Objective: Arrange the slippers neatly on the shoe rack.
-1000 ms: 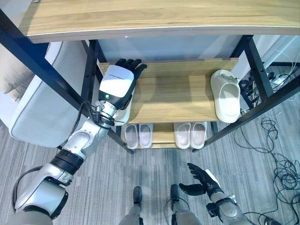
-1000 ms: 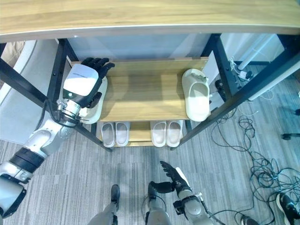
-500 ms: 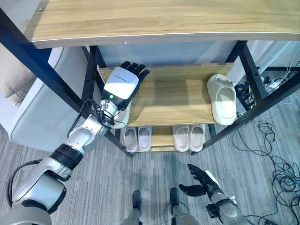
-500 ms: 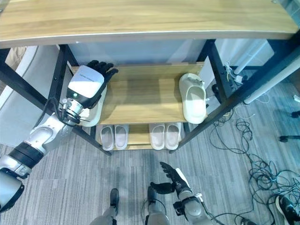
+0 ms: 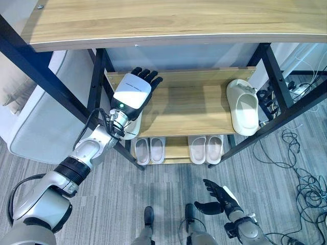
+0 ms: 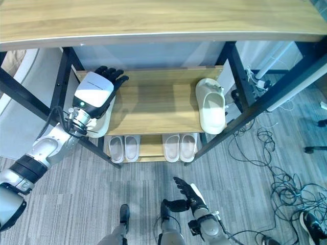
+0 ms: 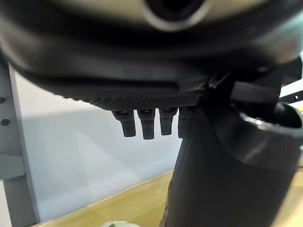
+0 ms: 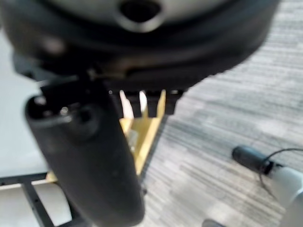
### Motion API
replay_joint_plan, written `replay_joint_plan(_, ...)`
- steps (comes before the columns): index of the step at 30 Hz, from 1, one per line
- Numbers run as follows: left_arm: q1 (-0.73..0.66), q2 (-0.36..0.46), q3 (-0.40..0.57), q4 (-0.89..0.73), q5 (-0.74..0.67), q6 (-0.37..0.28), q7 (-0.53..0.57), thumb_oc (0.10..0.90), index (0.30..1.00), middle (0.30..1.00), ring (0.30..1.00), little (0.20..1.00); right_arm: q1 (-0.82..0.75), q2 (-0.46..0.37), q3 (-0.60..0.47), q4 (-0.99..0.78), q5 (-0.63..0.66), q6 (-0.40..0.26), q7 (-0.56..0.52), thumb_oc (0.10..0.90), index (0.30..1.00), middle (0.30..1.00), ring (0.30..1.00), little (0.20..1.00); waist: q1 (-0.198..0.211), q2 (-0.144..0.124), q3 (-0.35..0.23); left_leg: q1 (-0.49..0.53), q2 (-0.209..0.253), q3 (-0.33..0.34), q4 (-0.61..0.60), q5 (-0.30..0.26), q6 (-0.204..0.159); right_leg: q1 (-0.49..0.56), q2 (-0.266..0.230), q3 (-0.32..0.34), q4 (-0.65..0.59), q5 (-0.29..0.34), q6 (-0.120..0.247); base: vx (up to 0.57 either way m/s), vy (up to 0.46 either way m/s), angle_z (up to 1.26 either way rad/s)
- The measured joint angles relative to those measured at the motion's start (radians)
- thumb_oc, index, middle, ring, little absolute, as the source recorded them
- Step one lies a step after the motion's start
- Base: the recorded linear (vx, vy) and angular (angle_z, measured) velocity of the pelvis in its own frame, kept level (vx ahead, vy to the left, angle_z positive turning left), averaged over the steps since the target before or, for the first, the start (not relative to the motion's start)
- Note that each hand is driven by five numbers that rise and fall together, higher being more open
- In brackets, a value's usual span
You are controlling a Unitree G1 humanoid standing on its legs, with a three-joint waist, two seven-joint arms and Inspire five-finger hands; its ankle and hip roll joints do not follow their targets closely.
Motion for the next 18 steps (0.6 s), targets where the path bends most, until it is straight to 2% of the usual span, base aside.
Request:
replay_joint_plan(7,0.000,0.002,0.000,0.002,0.001,0.017,0.000,0.800,0.900,0.900,0.900,0.900,0.000,0.000,0.000,0.004,0.000,-0.003,0.000,0.800,0.900,0.900,0.900,0.900,0.002,0.000,0.000,-0.002,0.000,0.000,0.000,0.000,0.000,-0.001,0.000,0.000,0.000,0.000,0.000,0.00,0.000,0.00)
replay_joint_plan(10,0.000,0.008,0.001,0.006,0.019,0.021,0.000,0.800,0.900,0.900,0.900,0.900,-0.003,0.000,0.002,0.059,-0.001,-0.020,-0.002,0.800,0.900,0.900,0.900,0.900,0.002,-0.001,0.000,-0.001,0.000,-0.001,0.000,0.000,0.000,-0.001,0.000,-0.001,0.000,0.000,0.000,0.00,0.000,0.00)
replay_joint_plan(18,-0.006,0.021,0.001,0.072,0.019,0.032,0.001,0.800,0.900,0.900,0.900,0.900,0.014,0.000,0.004,0.081,-0.019,-0.019,-0.006,0.800,0.900,0.900,0.900,0.900,-0.005,-0.005,0.003,-0.002,0.001,0.001,0.000,0.000,0.000,-0.002,0.001,-0.001,0.000,0.000,0.001,0.00,0.000,0.00)
